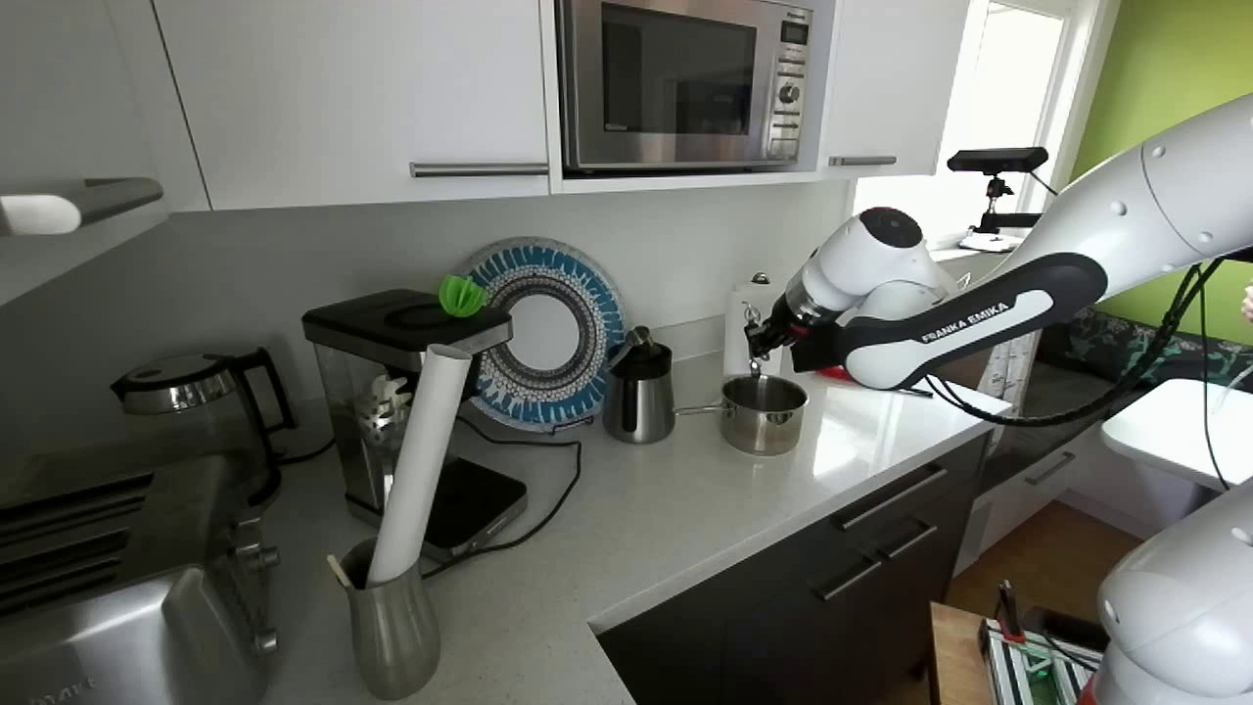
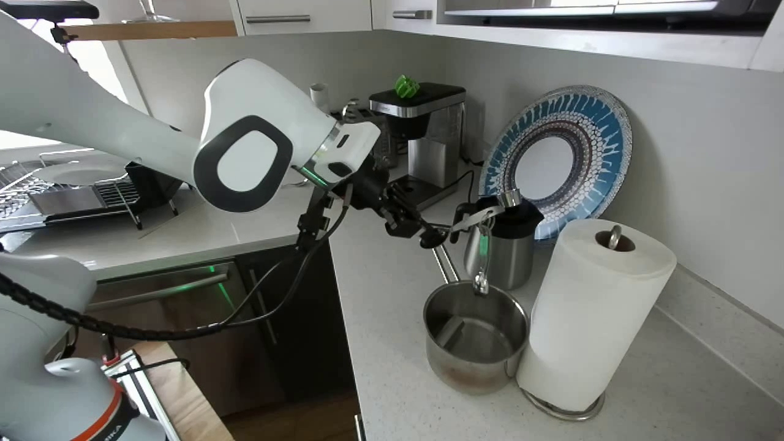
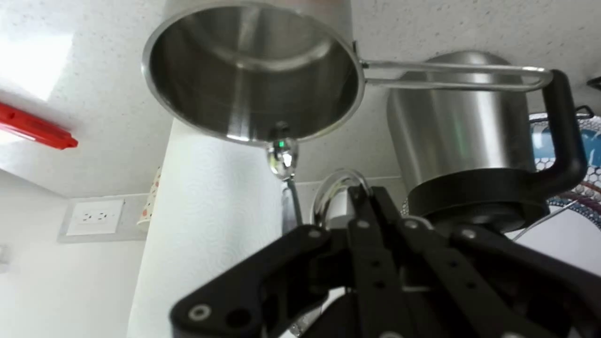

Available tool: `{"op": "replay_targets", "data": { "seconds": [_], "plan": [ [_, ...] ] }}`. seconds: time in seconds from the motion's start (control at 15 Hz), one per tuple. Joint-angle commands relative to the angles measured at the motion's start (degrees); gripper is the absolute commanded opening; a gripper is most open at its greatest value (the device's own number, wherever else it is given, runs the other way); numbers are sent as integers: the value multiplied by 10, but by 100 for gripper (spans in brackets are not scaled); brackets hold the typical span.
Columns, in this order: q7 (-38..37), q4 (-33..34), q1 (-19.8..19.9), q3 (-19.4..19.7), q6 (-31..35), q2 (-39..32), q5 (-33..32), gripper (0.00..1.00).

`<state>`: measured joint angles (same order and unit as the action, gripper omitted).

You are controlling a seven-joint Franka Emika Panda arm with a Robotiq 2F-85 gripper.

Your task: Pick up the silver spoons on the left and put them in the silver pot

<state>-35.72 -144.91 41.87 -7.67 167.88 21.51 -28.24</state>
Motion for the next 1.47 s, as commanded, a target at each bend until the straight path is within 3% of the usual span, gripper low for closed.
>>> {"op": "replay_targets", "data": {
  "seconds": [0.0, 0.4, 0.8, 0.87, 1.4],
  "plan": [
    [-15, 8, 25, -10, 16, 2, -21, 1],
    [-63, 1, 38, -48, -18, -15, -15, 1],
    [-122, -11, 49, -106, -101, -4, -23, 1],
    [-135, -9, 24, -87, -118, -6, -33, 1],
    [-193, -20, -34, -49, -173, -36, -47, 1]
  ]
}}
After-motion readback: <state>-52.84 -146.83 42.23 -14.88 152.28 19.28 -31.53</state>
